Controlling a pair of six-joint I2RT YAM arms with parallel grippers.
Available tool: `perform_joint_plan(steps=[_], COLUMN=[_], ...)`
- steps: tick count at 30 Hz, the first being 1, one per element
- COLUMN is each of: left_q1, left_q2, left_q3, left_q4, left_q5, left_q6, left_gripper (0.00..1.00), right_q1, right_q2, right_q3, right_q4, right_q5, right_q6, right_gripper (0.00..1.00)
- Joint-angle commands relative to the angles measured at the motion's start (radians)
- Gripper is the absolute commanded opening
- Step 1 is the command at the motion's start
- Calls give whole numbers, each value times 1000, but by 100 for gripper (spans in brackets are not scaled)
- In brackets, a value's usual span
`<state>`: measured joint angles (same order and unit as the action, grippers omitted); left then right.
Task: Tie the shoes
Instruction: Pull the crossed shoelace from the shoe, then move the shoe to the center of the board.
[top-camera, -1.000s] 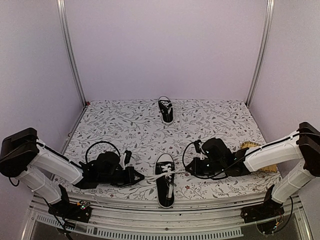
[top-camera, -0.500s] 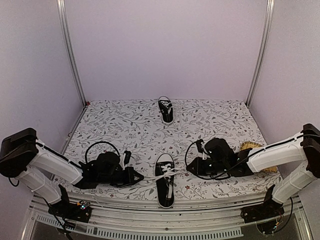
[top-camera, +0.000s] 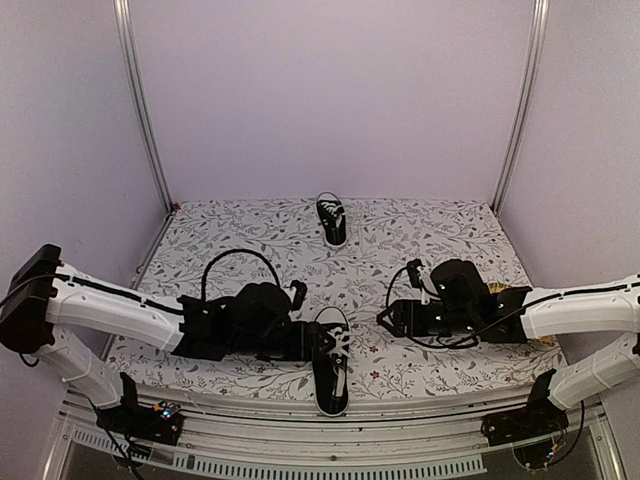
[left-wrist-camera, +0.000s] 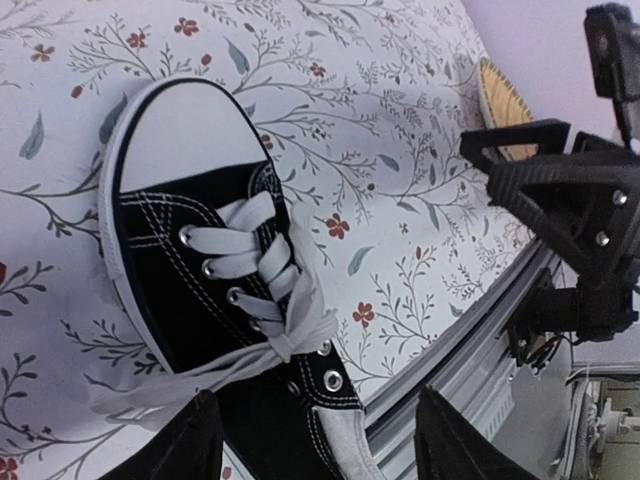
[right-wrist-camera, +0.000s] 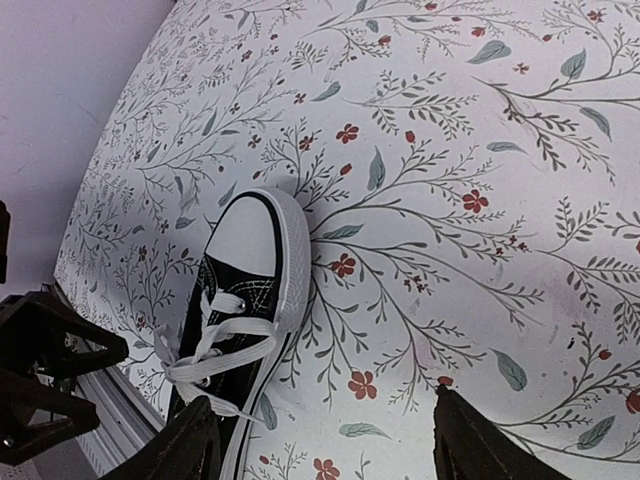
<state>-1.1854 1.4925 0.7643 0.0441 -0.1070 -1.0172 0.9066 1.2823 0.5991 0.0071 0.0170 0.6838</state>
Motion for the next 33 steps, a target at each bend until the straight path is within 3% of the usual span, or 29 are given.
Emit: perform_joint_plan(steps=[1,9,15,18,22,25,28,33], left_q1=[-63,-79,-69,-43,-7,23,64,158], left_q2=[113,230,252,263,253,217,164,58], left_q3=[76,130,136,136,112,105,86,75], left_q4=[-121,-152,-77,-46,17,-5,-19,-113], left_q5=[-1,5,-17,0,25,8,5,-29], left_q6=[-31,-68,-29,-12,11,40,80,167], left_gripper=[65,64,57,46,16,0,0,0], right_q1=[-30,-36,-37,-37,-41,-67,-101,-109], right_q2=[-55,-90,-67,-38,31,112,211,428], right_q3=[-5,-28,-33,-10,67,151,264,551], right_q4=[-57,-44,-15,-6,-6,-7,-27,-130], right_q5=[40,39,31,40,76,64,7,74], right_q6=[-27,-11,-6,-14,-49,-76,-103,-109], right_gripper=[74,75,75,76,76,78,81,81])
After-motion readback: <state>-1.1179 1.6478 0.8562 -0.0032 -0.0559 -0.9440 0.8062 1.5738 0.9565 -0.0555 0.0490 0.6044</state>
